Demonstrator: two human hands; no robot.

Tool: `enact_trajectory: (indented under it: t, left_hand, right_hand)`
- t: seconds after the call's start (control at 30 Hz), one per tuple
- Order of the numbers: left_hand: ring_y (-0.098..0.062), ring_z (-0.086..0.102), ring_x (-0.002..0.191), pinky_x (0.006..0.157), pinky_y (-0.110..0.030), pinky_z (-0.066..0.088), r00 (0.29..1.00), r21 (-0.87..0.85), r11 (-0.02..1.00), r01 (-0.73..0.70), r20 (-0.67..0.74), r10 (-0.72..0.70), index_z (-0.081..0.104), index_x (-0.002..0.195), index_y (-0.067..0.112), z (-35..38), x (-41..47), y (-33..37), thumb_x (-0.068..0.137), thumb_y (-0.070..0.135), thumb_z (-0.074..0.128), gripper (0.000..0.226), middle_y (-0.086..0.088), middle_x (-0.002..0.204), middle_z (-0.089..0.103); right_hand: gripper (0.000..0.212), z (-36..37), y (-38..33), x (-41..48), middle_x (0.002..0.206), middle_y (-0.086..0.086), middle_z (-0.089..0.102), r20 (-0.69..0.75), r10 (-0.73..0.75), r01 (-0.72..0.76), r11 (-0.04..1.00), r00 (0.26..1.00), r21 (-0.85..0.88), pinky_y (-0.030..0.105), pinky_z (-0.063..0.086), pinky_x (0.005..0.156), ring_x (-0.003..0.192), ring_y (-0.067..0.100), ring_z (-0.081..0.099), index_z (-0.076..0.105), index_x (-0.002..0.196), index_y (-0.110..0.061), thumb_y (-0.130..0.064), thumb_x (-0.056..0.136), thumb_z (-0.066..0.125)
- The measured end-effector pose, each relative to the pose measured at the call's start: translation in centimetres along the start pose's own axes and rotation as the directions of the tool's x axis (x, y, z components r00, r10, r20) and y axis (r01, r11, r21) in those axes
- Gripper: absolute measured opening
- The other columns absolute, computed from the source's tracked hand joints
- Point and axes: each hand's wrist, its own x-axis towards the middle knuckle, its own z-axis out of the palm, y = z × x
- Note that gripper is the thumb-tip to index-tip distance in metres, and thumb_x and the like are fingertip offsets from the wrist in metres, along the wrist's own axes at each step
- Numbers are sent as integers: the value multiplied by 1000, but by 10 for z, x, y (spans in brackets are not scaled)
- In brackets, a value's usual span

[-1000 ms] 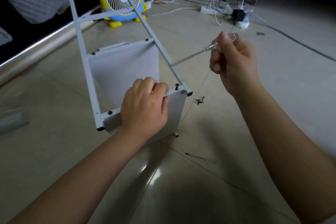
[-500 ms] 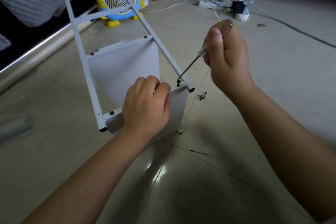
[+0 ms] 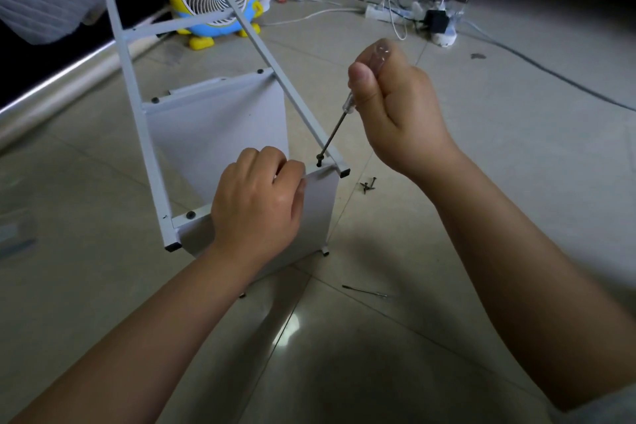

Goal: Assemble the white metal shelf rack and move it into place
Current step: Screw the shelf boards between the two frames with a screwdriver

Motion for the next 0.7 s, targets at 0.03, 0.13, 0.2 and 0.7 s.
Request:
enact_trajectory:
  t: [0.03, 0.13, 0.2, 0.7]
  left_hand:
    - [-29, 53, 61, 55, -24, 30, 1000, 1, 1000, 0, 5, 0, 68, 80, 3, 0, 0, 0, 83, 18, 46, 26, -14, 71, 59]
    - [-29, 54, 61, 54, -25, 31, 1000, 7, 1000, -3, 21, 3, 68, 80, 3, 0, 0, 1, 83, 17, 46, 27, -14, 72, 59]
    - [-29, 55, 62, 56, -24, 29, 1000, 11, 1000, 1, 24, -1, 69, 81, 3, -2, 1, 1, 84, 19, 44, 30, -15, 72, 60]
    - [-25, 55, 61, 51, -24, 35, 999, -34, 999, 13, 41, -12, 68, 78, 5, -4, 3, 1, 81, 19, 43, 29, -12, 71, 60]
  right_hand:
    - [44, 0, -2, 1, 64, -16, 43, 12, -18, 18, 999, 1000, -37, 14, 33, 54, 62, 10, 50, 52, 84, 6, -31, 89, 29]
    - [48, -2, -6, 4, 65, -11, 44, 61, -55, 61, 993, 997, -103, 24, 32, 54, 62, 17, 52, 52, 86, 8, -33, 88, 28]
    - [49, -2, -11, 9, 66, -2, 52, 103, -56, 68, 990, 993, -120, 25, 34, 55, 64, 22, 55, 53, 86, 8, -35, 88, 30]
    - [18, 0, -37, 13, 64, -1, 59, 169, 392, -426, 843, 904, 327, 15, 37, 40, 39, 3, 46, 59, 76, -17, -4, 88, 53]
